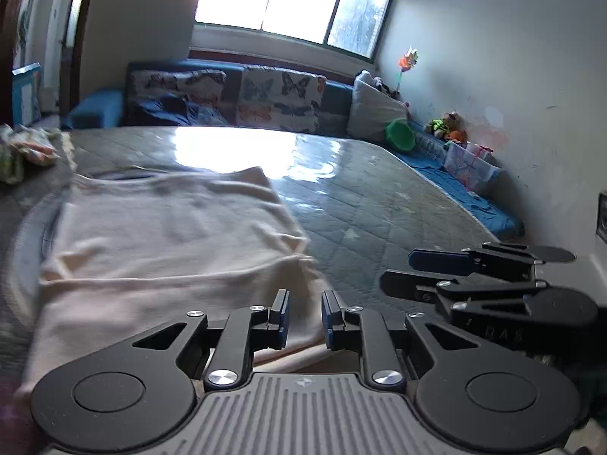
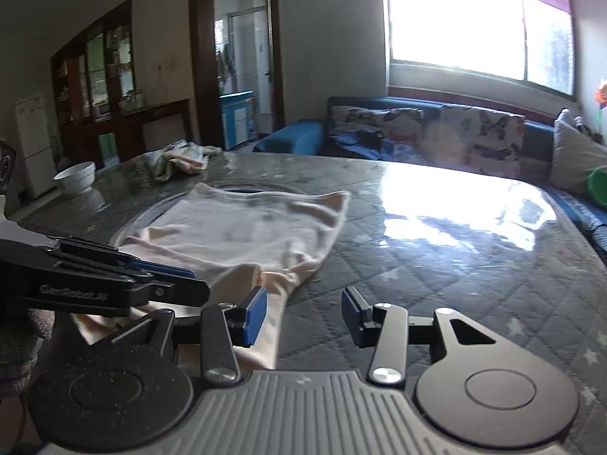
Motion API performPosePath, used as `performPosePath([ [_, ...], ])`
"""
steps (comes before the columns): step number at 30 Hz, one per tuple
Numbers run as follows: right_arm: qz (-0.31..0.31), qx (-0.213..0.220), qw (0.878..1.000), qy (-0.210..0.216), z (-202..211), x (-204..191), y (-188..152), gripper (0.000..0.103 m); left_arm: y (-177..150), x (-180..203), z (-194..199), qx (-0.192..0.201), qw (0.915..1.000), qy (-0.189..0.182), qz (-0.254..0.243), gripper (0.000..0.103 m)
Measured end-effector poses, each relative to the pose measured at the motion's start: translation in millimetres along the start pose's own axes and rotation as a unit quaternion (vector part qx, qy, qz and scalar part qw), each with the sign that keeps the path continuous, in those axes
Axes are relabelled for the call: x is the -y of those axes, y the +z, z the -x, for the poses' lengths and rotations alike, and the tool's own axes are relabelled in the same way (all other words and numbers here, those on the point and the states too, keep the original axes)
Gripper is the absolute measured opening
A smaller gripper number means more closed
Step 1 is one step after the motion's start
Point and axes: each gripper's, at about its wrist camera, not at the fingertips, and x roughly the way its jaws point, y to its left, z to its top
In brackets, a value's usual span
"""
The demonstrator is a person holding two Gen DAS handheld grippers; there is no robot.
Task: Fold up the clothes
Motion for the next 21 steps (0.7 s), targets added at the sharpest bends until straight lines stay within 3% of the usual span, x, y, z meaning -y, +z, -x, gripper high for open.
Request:
performPosePath([
  [5, 0.009, -0.021, 0.999, 0.036, -17, -12, 5, 0.043, -14, -41, 32, 0.012, 0.9977, 0.067, -0.006, 0.029],
  [11, 0.011, -0.056, 0.997, 0.060, -39, -24, 1, 0.038, -38, -90, 70, 0.008, 0.9887, 0.149, 0.016, 0.035],
  [21, 0.006, -0.089, 0.994, 0.058, -53, -33, -3, 0.024, -62, -103, 70, -0.014, 0.9866, 0.163, -0.002, 0.036],
])
